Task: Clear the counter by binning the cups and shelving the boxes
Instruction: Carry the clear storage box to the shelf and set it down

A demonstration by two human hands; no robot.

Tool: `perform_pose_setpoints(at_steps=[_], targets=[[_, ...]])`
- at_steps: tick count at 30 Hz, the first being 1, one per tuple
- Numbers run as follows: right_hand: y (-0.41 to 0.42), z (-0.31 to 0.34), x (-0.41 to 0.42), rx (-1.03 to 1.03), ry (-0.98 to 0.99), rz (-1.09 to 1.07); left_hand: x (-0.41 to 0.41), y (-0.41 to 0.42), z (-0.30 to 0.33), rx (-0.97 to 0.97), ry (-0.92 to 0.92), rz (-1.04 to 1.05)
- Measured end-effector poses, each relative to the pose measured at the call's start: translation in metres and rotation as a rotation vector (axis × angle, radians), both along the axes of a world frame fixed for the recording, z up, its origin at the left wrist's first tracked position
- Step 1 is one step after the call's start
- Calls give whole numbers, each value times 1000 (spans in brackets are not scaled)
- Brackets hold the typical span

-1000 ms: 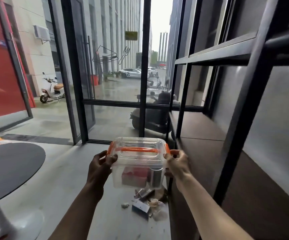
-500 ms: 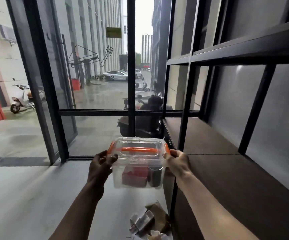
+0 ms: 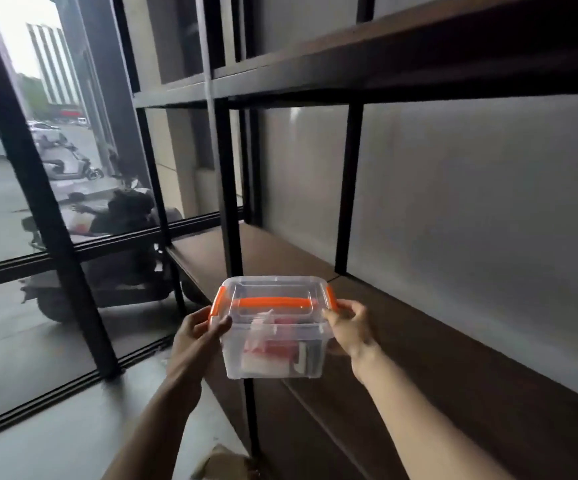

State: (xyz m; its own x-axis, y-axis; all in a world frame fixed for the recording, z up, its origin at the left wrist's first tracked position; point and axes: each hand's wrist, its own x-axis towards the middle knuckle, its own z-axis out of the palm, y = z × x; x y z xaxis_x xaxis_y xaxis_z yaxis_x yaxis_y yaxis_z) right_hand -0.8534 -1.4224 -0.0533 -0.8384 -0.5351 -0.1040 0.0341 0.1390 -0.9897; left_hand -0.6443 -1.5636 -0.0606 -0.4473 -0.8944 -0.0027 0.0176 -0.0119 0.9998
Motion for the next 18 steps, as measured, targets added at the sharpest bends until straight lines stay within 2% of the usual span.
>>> perform_pose_setpoints(at_steps=[9,12,18], targets=[[89,-29,-109,69,-5,-380,-179,18,-32,-4,-74,-344],[123,-44,-127,148,23,-561,-220,36,-44,11,-101,-491],[172,-70,-132,181,-64,-801,-278,63,-69,58,-130,-708]])
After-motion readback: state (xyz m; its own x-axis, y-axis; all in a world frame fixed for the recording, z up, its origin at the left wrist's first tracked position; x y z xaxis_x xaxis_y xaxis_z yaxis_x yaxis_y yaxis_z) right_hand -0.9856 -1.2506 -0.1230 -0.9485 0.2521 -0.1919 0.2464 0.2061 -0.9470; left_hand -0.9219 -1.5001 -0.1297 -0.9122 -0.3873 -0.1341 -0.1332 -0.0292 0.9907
